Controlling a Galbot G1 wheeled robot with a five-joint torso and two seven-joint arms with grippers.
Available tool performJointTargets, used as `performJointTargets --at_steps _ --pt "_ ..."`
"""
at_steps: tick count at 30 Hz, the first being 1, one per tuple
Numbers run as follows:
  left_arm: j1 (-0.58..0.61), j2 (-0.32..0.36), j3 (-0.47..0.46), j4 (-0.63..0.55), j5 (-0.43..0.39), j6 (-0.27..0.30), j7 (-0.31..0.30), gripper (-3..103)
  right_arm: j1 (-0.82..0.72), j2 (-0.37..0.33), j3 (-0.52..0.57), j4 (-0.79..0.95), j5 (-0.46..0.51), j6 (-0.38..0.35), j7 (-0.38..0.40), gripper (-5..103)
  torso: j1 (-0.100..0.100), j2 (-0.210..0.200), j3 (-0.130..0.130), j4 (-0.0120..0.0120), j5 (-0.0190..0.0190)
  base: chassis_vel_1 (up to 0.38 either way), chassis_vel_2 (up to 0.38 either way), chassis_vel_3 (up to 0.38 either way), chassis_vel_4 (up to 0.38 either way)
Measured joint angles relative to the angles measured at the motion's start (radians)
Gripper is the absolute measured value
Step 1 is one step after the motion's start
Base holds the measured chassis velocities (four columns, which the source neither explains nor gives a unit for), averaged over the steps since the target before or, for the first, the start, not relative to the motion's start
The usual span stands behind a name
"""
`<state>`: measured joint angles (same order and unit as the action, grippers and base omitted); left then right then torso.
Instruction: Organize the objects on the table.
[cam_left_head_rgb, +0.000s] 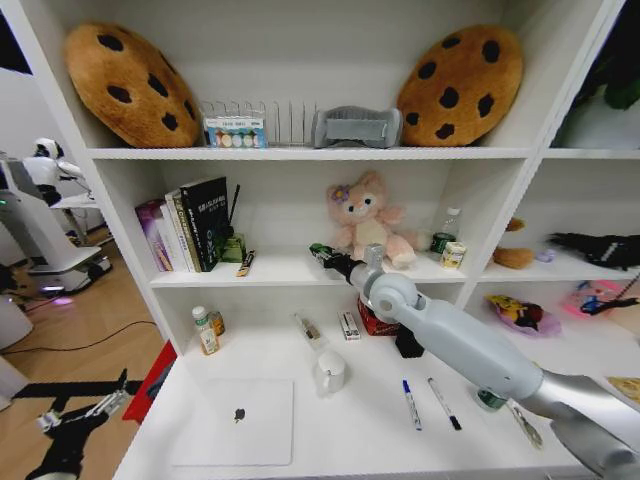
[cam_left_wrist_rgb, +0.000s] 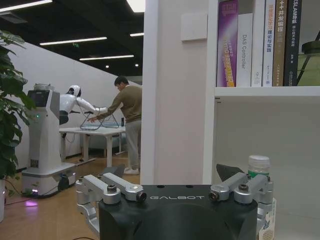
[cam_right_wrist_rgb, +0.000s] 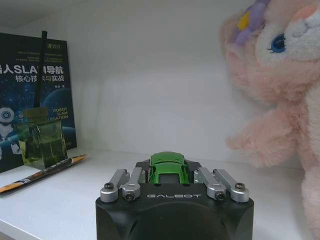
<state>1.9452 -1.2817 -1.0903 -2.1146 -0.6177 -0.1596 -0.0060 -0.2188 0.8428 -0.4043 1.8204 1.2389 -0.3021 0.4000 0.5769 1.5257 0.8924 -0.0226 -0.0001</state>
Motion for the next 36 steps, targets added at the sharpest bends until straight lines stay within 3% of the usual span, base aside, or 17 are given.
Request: performJointTargets --at_steps 14,16,19,20,25,26,31,36 --pt "-0.015 0.014 0.008 0.011 -0.004 0.0 -0.002 100 -0.033 -0.003 -0.008 -0.017 -0.056 -0.004 -0.006 33 0.0 0.0 0.0 -0.0001 0.0001 0.0 0.0 0.0 0.0" --pt "-0.016 0.013 0.009 0.013 -0.004 0.0 -0.002 100 -0.031 -0.004 -0.008 -0.017 -0.055 -0.005 -0.006 37 0.0 0.0 0.0 -0.0001 0.0 0.0 0.0 0.0 0.0" --pt "-0.016 0.014 0.008 0.014 -0.004 0.001 -0.003 100 -0.031 -0.005 -0.007 -0.017 -0.054 -0.006 -0.005 53 0.0 0.0 0.0 0.0 0.0001 0.0 0.0 0.0 0.0" --pt "-0.016 0.014 0.008 0.014 -0.004 0.001 -0.003 100 -0.031 -0.005 -0.007 -0.017 -0.054 -0.006 -0.005 53 0.0 0.0 0.0 0.0 0.0001 0.0 0.0 0.0 0.0" --pt "-0.013 0.014 0.004 0.014 -0.007 0.001 -0.004 100 -0.038 -0.006 0.008 0.0 -0.057 -0.007 0.003 75 0.0 0.0 0.0 0.0 0.0001 0.0 0.0 0.0 0.0" --pt "-0.013 0.014 0.004 0.014 -0.007 0.001 -0.004 100 -0.038 -0.006 0.008 0.0 -0.057 -0.007 0.003 75 0.0 0.0 0.0 0.0 0.0001 0.0 0.0 0.0 0.0" --pt "-0.017 0.011 0.006 0.012 -0.006 0.004 -0.006 100 -0.066 -0.04 0.061 0.1 -0.099 -0.012 0.01 95 0.0 0.0 0.0 0.0001 0.0 0.0 0.0 0.0 0.0" --pt "-0.021 0.008 0.012 0.01 -0.001 0.008 -0.008 100 -0.159 -0.081 0.15 0.199 -0.131 -0.019 0.01 100 0.0 0.0 0.0 0.0002 0.0001 0.0 0.0 0.0 0.0"
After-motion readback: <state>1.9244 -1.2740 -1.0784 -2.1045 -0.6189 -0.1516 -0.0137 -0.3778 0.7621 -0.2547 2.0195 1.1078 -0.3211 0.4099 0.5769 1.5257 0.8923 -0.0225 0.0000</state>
